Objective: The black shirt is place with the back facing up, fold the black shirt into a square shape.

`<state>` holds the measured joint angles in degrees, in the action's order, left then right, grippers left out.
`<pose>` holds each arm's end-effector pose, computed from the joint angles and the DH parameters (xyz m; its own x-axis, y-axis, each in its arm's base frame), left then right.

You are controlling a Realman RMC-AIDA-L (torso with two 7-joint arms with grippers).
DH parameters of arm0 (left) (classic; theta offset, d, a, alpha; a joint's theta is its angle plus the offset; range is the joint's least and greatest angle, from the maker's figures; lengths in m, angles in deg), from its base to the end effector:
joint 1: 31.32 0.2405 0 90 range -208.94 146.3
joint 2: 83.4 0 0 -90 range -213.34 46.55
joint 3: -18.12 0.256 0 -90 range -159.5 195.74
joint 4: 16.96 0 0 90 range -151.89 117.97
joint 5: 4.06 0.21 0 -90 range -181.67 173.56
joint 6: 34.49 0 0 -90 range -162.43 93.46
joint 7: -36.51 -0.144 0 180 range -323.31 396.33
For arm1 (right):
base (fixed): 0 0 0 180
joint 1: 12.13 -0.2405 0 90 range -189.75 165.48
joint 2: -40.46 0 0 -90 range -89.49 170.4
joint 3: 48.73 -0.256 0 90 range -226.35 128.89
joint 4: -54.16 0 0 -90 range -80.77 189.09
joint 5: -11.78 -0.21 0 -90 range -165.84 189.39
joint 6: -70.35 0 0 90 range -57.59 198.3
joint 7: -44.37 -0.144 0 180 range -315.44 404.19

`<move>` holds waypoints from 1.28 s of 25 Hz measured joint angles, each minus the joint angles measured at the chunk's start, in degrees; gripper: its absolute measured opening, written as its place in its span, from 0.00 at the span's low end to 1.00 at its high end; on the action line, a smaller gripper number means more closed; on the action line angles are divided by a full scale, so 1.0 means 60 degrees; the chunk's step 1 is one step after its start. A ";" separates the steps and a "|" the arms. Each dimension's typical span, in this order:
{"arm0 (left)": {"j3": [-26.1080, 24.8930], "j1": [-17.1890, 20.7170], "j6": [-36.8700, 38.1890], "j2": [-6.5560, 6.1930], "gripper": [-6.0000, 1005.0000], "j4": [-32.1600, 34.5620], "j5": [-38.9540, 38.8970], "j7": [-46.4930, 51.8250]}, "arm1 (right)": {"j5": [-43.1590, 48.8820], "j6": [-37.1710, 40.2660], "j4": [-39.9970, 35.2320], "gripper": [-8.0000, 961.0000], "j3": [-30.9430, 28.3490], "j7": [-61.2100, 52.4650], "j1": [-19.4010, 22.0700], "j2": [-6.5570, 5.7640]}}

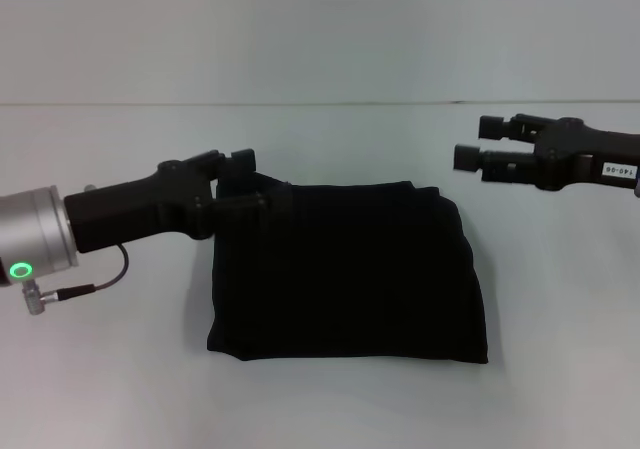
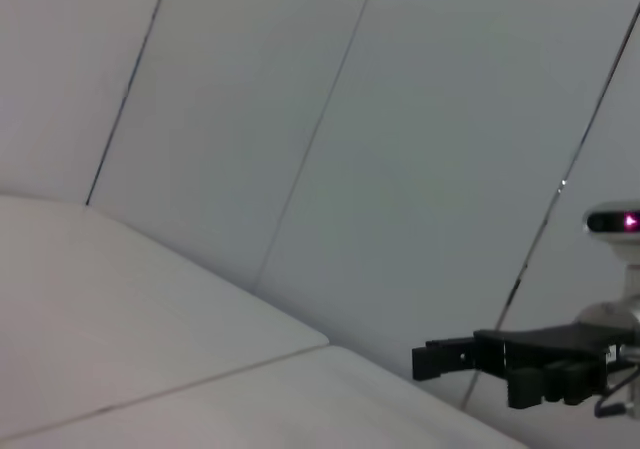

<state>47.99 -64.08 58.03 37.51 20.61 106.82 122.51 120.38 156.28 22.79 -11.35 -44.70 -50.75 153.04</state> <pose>-0.2405 0.3429 0.0147 0.6185 0.3786 0.6886 0.5711 -0.8185 -0.0629 0.2346 0.3846 0.0399 0.6952 -0.3920 -0.6025 -0.5646 -0.8166 -0.1202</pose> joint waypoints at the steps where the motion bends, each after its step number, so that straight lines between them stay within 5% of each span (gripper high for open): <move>1: 0.0071 -0.0021 -0.0015 0.0003 0.94 0.0017 0.0075 0.0039 | 0.0011 0.0020 -0.0145 0.80 0.0242 -0.0182 0.0001 -0.0016; 5: 0.0172 -0.0087 -0.0063 -0.0015 0.94 0.0091 0.0413 0.0119 | 0.0376 -0.0078 -0.0513 0.93 0.0781 -0.0794 -0.0033 -0.0031; 11: 0.0281 -0.0313 -0.0279 -0.0075 0.94 0.0183 0.1510 0.0456 | 0.1263 -0.0395 -0.0567 0.98 0.0876 -0.0900 -0.0297 0.0103; 32: 0.0417 -0.0464 -0.0712 -0.0100 0.94 0.0245 0.2033 0.0535 | 0.2281 -0.0543 -0.0573 0.98 0.1003 -0.0859 -0.0745 0.0162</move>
<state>50.49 -66.86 53.75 36.91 22.08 119.02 125.72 134.07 153.02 19.35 -5.33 -49.85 -55.22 154.01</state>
